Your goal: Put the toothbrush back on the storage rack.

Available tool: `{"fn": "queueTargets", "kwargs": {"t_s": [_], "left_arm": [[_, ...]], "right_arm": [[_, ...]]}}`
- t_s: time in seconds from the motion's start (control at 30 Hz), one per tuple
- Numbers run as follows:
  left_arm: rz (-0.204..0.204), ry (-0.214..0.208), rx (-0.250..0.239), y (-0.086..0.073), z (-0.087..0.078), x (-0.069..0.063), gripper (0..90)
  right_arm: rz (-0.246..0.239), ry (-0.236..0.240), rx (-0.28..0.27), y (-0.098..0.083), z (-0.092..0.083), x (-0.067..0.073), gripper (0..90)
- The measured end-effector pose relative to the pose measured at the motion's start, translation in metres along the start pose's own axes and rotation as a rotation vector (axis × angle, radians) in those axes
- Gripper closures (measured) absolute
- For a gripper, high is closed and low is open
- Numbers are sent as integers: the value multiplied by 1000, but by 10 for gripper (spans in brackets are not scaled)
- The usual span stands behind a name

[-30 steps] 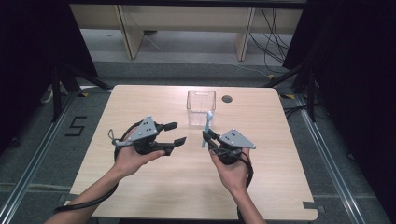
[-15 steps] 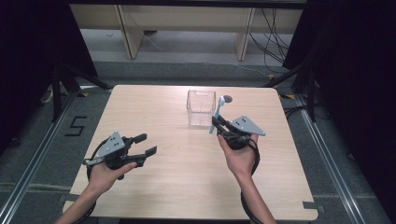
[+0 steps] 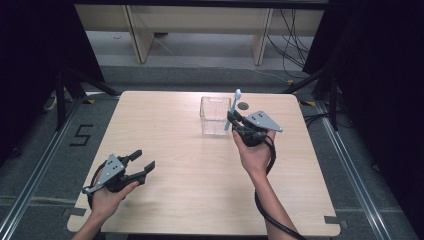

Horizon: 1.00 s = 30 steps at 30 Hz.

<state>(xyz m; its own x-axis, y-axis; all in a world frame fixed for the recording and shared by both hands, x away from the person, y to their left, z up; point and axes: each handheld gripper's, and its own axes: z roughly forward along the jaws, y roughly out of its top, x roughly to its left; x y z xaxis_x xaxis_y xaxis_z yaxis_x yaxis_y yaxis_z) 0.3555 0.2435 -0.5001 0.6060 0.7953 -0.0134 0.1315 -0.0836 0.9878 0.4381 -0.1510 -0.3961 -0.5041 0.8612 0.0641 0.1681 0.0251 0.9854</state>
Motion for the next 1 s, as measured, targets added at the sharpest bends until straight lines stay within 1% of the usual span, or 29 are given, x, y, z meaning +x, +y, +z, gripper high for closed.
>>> {"fn": "queueTargets", "kwargs": {"t_s": [0.03,0.07,0.1,0.13,0.2,0.23,0.27,0.3,0.33,0.37,0.4,0.43,0.47,0.5,0.53,0.6,0.63,0.67,0.7,0.73,0.77,0.8,0.83,0.87,0.9,0.93,0.97,1.0], "left_arm": [[-3,6,0,-3,1,1,331],[1,14,13,-4,0,1,331],[0,16,4,-6,1,2,330],[2,22,14,-7,1,2,331],[-4,23,10,-9,2,2,331],[-7,27,16,-9,1,2,330],[-8,27,17,-10,2,2,330],[-11,26,15,-10,2,1,329],[-13,20,-1,-11,4,1,329],[-5,27,19,-11,3,1,329],[-5,28,15,-12,3,0,329],[-6,22,-2,-13,5,1,329],[-3,31,17,-13,3,0,329],[-2,32,14,-14,4,0,329],[-3,34,12,-14,4,0,330],[-1,37,14,-15,4,1,331],[3,42,13,-15,4,1,333],[1,37,-4,-17,5,1,334],[2,44,12,-16,4,1,334],[6,46,15,-17,3,1,334],[7,47,15,-17,3,1,333],[9,46,15,-17,3,1,333],[10,49,14,-17,4,1,333],[12,49,13,-18,4,0,332],[15,50,16,-18,4,0,332],[12,44,3,-19,5,0,332],[15,49,19,-19,4,0,331],[15,48,16,-20,4,0,331]], "right_arm": [[2,2,-6,1,1,0,788],[1,-1,-5,2,3,0,788],[-3,-3,-9,4,4,0,788],[-3,-2,-16,4,6,0,788],[2,-6,-11,7,9,-1,789],[-8,-12,-21,8,11,-1,788],[-4,-9,-15,9,12,-1,788],[-5,-20,-17,10,13,-2,788],[-19,-23,-18,11,15,-3,788],[-5,-24,-17,11,17,-3,789],[-7,-28,-12,11,18,-3,788],[-11,-32,-19,11,19,-4,788],[-23,-33,-20,12,21,-5,788],[-11,-32,-24,12,22,-5,788],[-10,-33,-16,12,23,-5,788],[-30,-43,-23,13,25,-7,788],[-27,-47,-24,13,25,-7,788],[-23,-47,-21,14,26,-8,788],[-26,-54,-30,14,27,-9,788],[-23,-51,-30,14,28,-9,788],[-29,-55,-25,14,29,-9,788],[-13,-53,-22,14,30,-9,788],[-15,-54,-22,15,30,-9,788],[-32,-59,-31,15,32,-10,787],[-32,-58,-23,16,32,-10,788],[-42,-56,-28,17,33,-11,788],[-36,-64,-25,18,34,-11,788],[-33,-64,-26,19,35,-11,788]]}}
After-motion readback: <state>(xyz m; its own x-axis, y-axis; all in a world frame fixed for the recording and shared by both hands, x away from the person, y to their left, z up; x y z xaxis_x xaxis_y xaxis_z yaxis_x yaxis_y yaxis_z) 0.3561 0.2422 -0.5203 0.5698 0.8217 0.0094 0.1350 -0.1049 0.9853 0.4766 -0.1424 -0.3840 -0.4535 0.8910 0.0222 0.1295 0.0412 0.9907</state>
